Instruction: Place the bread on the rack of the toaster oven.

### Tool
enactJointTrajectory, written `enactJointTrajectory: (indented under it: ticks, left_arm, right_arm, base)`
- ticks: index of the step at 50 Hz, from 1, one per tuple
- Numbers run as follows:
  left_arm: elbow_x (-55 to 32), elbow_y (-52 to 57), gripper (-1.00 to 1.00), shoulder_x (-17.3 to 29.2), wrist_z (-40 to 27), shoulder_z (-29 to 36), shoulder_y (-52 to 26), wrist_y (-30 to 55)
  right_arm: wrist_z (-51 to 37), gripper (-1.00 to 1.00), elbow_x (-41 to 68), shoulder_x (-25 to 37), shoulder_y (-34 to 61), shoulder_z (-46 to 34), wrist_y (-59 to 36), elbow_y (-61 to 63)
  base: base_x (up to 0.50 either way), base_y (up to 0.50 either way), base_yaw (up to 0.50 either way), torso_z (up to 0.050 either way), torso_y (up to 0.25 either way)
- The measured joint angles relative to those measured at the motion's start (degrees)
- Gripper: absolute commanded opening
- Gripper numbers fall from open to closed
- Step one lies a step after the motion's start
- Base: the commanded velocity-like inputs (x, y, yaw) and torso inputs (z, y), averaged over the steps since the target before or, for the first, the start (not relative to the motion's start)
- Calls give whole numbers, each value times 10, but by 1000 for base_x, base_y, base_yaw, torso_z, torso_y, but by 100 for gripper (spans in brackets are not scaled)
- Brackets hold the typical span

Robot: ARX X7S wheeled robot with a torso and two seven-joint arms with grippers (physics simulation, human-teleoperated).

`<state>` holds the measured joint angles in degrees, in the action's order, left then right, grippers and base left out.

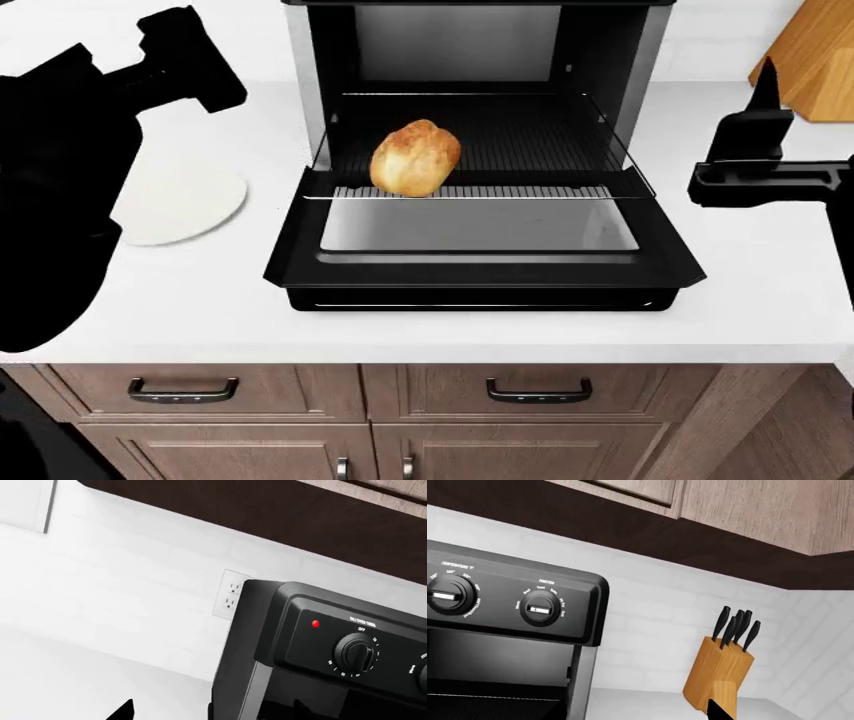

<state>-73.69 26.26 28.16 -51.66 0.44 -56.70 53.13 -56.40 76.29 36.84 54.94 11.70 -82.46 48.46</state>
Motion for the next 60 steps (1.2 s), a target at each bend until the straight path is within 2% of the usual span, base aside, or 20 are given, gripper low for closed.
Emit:
enactJointTrajectory:
  ticks: [24, 60]
  left_arm:
    - [-43, 11, 100, 11, -31, -21, -20, 5]
    - [-96, 23, 100, 26, -70, -38, -60, 7]
  right_arm:
    - [-69, 100, 81, 11, 69, -35, -8, -14]
    - [-114, 100, 127, 23, 167, -108, 5, -42]
  base:
    - [0, 0, 0, 0, 0]
    - [0, 0, 0, 0, 0]
